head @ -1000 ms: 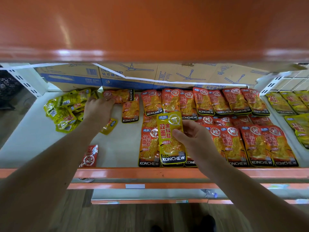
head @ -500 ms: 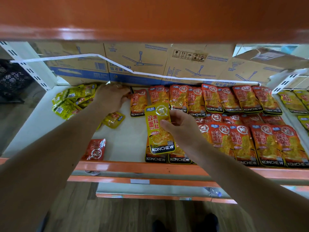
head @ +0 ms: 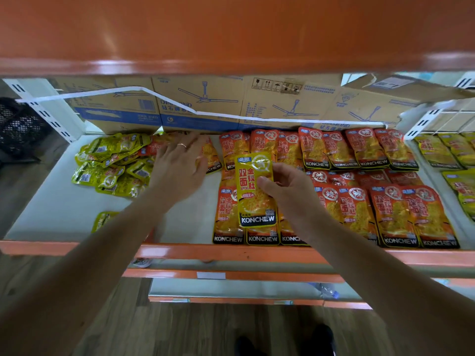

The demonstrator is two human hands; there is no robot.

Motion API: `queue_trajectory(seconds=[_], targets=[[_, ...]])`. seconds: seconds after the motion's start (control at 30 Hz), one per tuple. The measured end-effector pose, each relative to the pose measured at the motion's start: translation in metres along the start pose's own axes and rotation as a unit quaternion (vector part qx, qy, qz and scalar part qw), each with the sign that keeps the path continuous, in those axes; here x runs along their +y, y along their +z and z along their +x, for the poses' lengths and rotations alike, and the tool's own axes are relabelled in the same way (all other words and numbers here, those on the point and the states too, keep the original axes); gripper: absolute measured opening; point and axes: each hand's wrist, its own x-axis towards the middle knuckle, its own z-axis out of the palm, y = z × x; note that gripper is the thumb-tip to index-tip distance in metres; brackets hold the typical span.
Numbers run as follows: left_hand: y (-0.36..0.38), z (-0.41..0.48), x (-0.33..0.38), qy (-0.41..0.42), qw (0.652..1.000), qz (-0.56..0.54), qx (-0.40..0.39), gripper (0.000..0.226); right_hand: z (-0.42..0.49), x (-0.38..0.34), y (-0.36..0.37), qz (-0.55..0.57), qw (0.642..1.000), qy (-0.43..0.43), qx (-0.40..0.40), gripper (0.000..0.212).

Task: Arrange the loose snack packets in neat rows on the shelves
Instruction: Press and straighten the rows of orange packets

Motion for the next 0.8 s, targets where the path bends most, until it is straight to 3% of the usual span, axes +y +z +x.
queue_trajectory(seconds=[0.3,0.63,0.8], targets=[[-0.034,-0.032,0.143,0.089,0.992,-0.043,0.074,0.052,-0.028,-0.001,-0.11,0.026,1.0,-0.004,0.012,0.014],[-0.029,-0.014,0.363,0.137,0.987,-0.073,0.038,0.056,-0.077,0.003,-0.322,0.066,0.994,-0.032,0.08,0.023],[-0.015,-0.002,0.448,0.142,0.986,-0.086,0.024,0.056,-0.087,0.009,-0.413,0.019,0.992,-0.057,0.114,0.023]])
